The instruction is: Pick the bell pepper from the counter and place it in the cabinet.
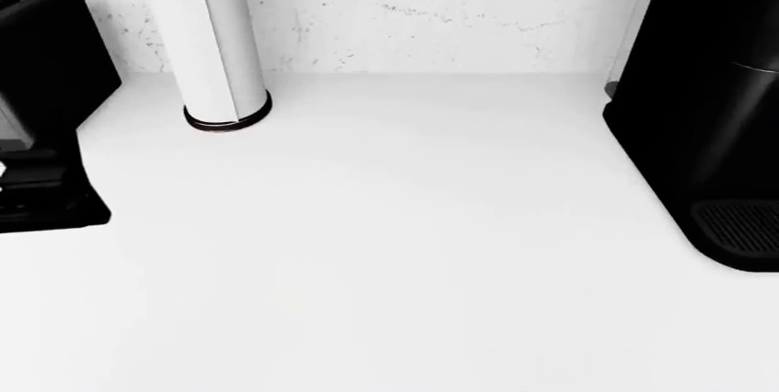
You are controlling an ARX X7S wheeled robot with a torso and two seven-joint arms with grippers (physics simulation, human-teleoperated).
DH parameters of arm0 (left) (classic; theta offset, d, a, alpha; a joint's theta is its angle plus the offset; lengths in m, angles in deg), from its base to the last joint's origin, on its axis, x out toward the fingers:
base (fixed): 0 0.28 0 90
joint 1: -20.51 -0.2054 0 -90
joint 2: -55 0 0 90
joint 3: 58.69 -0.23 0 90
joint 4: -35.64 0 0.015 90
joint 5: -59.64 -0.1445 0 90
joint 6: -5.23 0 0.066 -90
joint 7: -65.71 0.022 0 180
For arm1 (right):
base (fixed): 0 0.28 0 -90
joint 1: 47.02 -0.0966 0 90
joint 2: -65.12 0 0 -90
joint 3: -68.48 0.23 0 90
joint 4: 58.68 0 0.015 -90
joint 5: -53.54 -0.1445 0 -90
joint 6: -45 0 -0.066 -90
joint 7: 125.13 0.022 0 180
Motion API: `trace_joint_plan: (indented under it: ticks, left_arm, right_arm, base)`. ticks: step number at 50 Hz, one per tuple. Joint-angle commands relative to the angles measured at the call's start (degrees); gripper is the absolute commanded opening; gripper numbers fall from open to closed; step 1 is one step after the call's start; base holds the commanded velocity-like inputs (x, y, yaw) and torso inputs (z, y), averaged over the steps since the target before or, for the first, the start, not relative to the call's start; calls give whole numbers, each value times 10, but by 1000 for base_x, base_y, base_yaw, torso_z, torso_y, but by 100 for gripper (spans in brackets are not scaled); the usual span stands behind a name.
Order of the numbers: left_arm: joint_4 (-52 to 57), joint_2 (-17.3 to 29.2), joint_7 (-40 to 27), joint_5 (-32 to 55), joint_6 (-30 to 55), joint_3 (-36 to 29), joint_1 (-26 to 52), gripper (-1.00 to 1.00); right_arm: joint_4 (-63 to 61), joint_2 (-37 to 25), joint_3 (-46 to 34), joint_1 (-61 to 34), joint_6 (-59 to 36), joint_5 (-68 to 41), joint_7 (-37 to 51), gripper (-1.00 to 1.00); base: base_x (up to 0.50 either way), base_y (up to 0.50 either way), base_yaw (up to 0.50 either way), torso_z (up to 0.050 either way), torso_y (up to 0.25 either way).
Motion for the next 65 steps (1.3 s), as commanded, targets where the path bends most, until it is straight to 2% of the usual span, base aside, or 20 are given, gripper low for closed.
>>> trace_joint_plan:
  ticks: [1, 13, 33, 43, 53, 65]
  left_arm:
    - [-3, 1, -4, -1, -3, -19, 12, 100]
    - [-6, -9, -5, -8, -7, -57, 42, 100]
    - [-17, -41, 4, -40, -4, -130, 92, 100]
    - [-22, -62, 17, -59, 1, -165, 113, 100]
    - [-30, -70, 9, -62, 7, -198, 143, 100]
    - [-33, -76, 18, -74, 6, -208, 144, 100]
  right_arm:
    - [-45, -28, 35, 38, -1, -153, 121, 100]
    - [-139, -40, 82, 160, 26, -287, 221, 100]
    - [-239, -67, 117, 287, 75, -355, 266, 100]
    - [-269, -49, 106, 330, 89, -325, 245, 100]
    - [-262, -15, 3, 406, 105, -173, 140, 100]
    - [-270, -9, -30, 426, 141, -122, 111, 100]
  base:
    - [0, 0, 0, 0, 0]
    - [0, 0, 0, 0, 0]
    - [0, 0, 0, 0, 0]
    - [0, 0, 0, 0, 0]
    - [0, 0, 0, 0, 0]
    - [0, 0, 0, 0, 0]
